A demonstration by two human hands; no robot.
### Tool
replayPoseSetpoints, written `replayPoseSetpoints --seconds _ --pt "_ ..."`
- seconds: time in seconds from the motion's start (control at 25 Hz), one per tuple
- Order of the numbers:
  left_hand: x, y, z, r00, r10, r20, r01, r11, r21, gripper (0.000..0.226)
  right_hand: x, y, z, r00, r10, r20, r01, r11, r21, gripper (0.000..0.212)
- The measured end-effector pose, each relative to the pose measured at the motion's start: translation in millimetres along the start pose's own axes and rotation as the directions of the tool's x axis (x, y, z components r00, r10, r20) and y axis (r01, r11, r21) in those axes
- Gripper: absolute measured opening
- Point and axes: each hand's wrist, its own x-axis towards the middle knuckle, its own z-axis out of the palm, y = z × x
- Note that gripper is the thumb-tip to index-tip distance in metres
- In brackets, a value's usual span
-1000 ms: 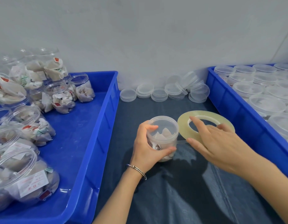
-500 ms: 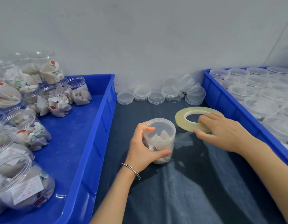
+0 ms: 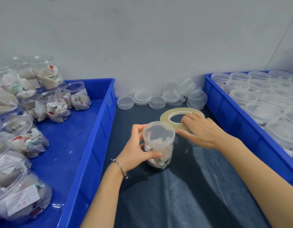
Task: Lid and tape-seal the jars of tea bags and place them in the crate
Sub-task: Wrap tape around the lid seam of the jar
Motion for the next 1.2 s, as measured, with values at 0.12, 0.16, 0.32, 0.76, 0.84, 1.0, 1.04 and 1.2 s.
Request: replayPoseSetpoints --seconds 0.12,0.16,0.32,0.76,0.84,1.0,1.04,1.2 --pt "-7 11 1 0.992 0.001 -0.128 0.024 0.98 0.198 0.085 -10 -2 5 0.998 0.059 0.009 -0.06 0.995 0.078 0.033" --pt "-8 17 4 0.993 -0.023 -0.118 0.054 0.963 0.264 0.092 -12 -5 6 0.997 0.072 0.019 -0.074 0.993 0.097 0.03" --pt "2 37 36 0.969 -0.15 -0.198 0.224 0.872 0.435 0.123 -20 -16 5 0.995 0.101 0.004 -0.101 0.993 0.054 0.035" --pt "6 36 5 0.999 -0.021 0.045 -0.004 0.865 0.502 0.085 -50 33 -30 0.992 -0.07 -0.11 0.044 0.975 -0.216 0.05" --pt "7 40 1 0.993 0.008 0.114 -0.069 0.836 0.544 0.086 -54 41 -28 0.992 -0.075 -0.102 0.051 0.974 -0.22 0.045" --pt "11 54 1 0.952 -0.098 0.291 -0.113 0.769 0.63 0.089 -45 43 -26 0.995 -0.05 -0.083 0.033 0.982 -0.187 0.041" --pt "13 59 1 0.933 -0.168 0.318 -0.094 0.739 0.667 0.089 -41 39 -25 0.997 -0.038 -0.07 0.027 0.989 -0.145 0.038" --pt "23 78 13 0.922 -0.285 0.263 -0.102 0.475 0.874 0.084 -28 17 -17 0.998 0.003 -0.064 -0.006 0.999 -0.045 0.044"
